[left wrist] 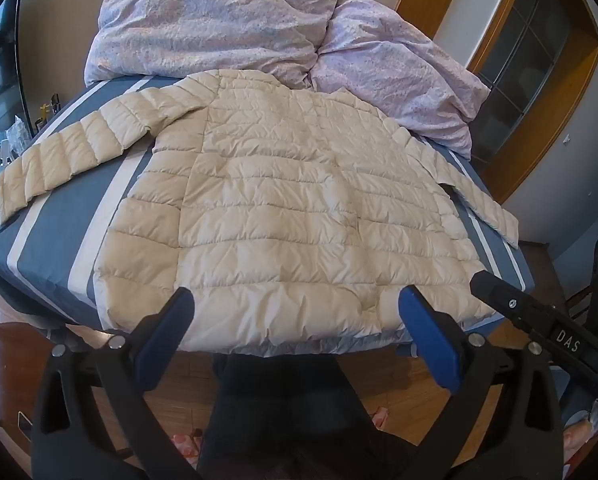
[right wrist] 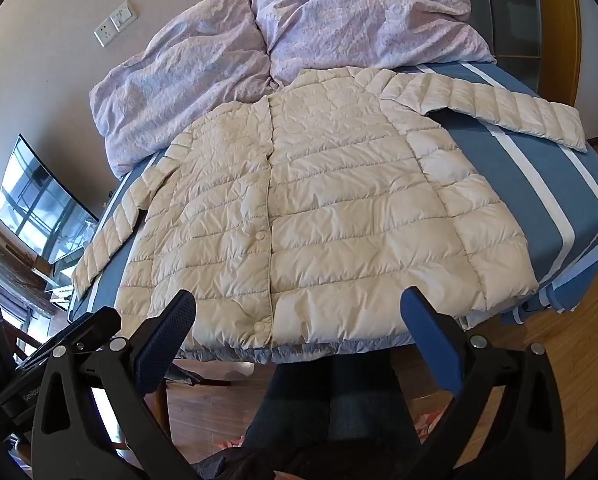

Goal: Fold large clothes

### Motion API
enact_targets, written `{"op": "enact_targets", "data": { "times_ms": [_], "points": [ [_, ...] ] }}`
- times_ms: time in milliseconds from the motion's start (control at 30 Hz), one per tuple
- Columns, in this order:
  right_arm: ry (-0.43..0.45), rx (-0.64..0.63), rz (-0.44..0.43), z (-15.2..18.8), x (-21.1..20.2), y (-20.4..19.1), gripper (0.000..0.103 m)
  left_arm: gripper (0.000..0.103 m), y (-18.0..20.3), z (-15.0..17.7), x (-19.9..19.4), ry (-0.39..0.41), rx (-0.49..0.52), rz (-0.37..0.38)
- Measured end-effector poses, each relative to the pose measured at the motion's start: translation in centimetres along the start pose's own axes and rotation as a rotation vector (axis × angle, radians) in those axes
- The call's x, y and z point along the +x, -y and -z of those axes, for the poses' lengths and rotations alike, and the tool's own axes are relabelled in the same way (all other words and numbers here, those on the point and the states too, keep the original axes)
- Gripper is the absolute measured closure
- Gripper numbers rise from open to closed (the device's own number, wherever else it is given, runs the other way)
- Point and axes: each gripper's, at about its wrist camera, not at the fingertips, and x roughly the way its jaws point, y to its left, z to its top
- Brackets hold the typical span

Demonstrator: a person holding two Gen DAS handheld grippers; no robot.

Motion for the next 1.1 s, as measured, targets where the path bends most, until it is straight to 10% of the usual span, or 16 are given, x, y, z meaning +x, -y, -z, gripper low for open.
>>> {"op": "enact_targets", "data": {
  "times_ms": [1100],
  "points": [
    [0.005,-0.008,0.012,-0.27,-0.16,-0.21,0.001,0.002,0.0,0.01,0.0,0.001,-0.004,0.006]
  ]
}}
